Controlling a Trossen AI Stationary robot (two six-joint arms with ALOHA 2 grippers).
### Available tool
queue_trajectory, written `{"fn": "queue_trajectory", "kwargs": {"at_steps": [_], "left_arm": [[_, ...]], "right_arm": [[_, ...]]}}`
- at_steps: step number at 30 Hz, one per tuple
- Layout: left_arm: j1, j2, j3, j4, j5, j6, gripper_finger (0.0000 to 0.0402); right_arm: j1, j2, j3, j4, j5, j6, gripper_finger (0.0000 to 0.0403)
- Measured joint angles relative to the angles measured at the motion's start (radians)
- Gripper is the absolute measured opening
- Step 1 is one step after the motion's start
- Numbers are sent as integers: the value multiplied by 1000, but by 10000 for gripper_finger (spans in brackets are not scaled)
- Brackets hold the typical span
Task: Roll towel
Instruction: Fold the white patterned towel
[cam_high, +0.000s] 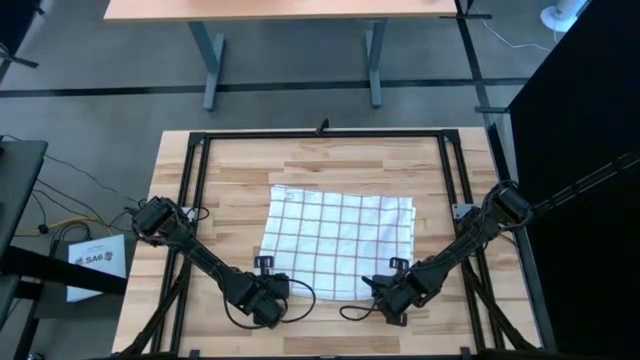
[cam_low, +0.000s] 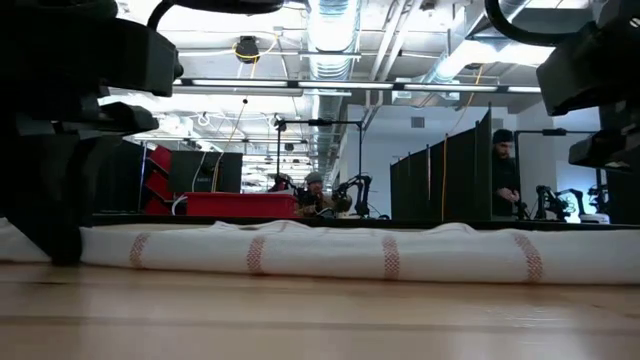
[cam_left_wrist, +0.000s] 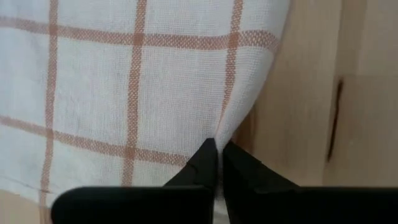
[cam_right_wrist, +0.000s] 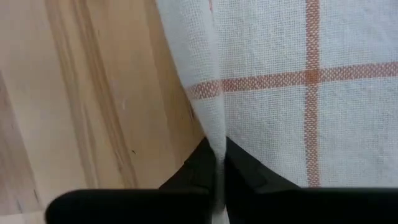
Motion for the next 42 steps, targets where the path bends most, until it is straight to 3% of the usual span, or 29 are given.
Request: {"fn": "queue_trajectory", "kwargs": {"at_steps": [14,22,33,42], "left_arm": [[0,0,0,-2,9,-26,0],[0,0,54,-64,77,-18,0],[20,-96,67,-168,111,-28,0],[136,-138,67,-174,125,130,0]], "right_arm": [[7,0,0,18,-12,18,1],[17,0,34,44,-63,48,0],[63,0,95,47,-108,145,0],[50,-26,103,-25,-119,186,0]]}}
